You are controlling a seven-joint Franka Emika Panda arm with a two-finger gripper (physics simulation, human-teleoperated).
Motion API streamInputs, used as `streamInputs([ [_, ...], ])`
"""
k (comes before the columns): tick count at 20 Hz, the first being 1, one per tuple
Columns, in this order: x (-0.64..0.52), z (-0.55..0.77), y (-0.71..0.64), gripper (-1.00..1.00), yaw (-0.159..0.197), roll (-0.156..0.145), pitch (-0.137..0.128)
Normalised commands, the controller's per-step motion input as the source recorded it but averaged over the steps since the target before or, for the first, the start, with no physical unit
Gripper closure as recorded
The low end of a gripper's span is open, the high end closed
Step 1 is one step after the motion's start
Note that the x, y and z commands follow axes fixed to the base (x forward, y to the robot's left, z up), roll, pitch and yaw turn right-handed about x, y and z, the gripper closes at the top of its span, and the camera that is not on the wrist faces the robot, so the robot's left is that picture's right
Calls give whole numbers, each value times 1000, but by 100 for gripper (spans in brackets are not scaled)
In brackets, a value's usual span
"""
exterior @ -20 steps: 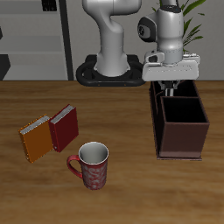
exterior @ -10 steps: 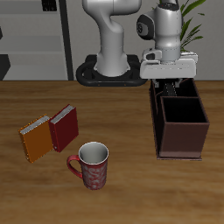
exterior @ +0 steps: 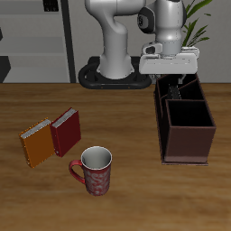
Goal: Place the striped book into the left desk caddy's front compartment and place the red book into the left desk caddy's left compartment and place the orange book into the left desk caddy's back compartment
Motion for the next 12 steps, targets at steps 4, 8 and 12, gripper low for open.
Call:
streamInputs([
  [4,-61,241,-193,-100,29,-17,-23],
  [8,-25,246,-356,-100,15,-40,-16],
  [12,10,193,-409,-100,-9,-55,-20],
])
